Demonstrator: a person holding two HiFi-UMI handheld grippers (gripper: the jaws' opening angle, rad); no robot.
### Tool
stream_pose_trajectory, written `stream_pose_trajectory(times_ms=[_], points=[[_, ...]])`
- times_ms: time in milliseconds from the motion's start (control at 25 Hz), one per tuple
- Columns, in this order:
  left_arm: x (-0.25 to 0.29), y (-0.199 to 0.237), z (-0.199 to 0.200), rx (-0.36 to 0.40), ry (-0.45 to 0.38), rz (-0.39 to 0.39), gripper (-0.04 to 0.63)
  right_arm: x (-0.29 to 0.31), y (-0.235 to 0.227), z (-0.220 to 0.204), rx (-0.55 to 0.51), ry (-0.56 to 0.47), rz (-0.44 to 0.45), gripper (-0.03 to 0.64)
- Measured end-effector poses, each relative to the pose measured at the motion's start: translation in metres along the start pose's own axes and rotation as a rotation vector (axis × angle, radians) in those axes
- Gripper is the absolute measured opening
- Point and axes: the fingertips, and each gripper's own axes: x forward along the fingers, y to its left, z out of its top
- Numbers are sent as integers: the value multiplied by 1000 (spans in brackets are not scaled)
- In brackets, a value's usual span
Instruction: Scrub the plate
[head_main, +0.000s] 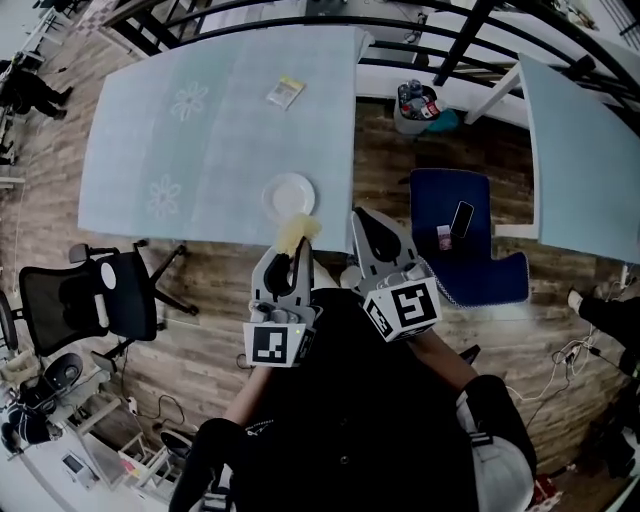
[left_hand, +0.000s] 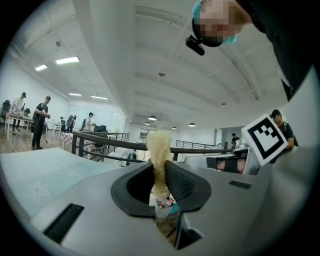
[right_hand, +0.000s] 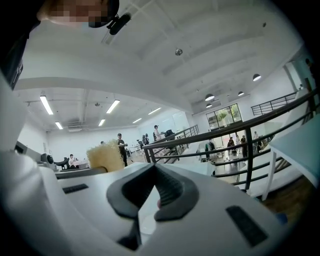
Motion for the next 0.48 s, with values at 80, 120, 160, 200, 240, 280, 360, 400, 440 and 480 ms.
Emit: stream_pose_trajectory(times_ms=[80, 120, 160, 200, 240, 280, 360, 400, 440, 480], points=[[1, 2, -4, -16, 16, 11, 66, 2, 3, 0, -2, 1, 16, 3], [1, 4, -4, -27, 21, 18, 66, 3, 5, 0, -3, 1, 23, 4], [-1, 5, -4, -32, 23, 25, 66, 3, 6, -1, -4, 1, 29, 3], [-1, 5, -2, -33, 20, 28, 66, 2, 6, -1, -5, -1, 35, 3], [-1, 5, 0, -31, 14, 31, 66, 2, 6, -1, -5, -1, 40, 3], [0, 5, 2, -26, 7, 34, 66, 2, 6, 0, -5, -1, 45, 3], [0, 8, 4, -17, 4, 44, 66, 4, 7, 0, -4, -1, 56, 3], [0, 9, 3, -19, 5, 52, 66, 5, 8, 0, -4, 0, 63, 3], [-1, 10, 3, -24, 8, 61, 66, 5, 10, -1, -6, 1, 71, 3], [-2, 11, 2, -31, 14, 70, 66, 6, 12, -1, -9, 4, 81, 3]])
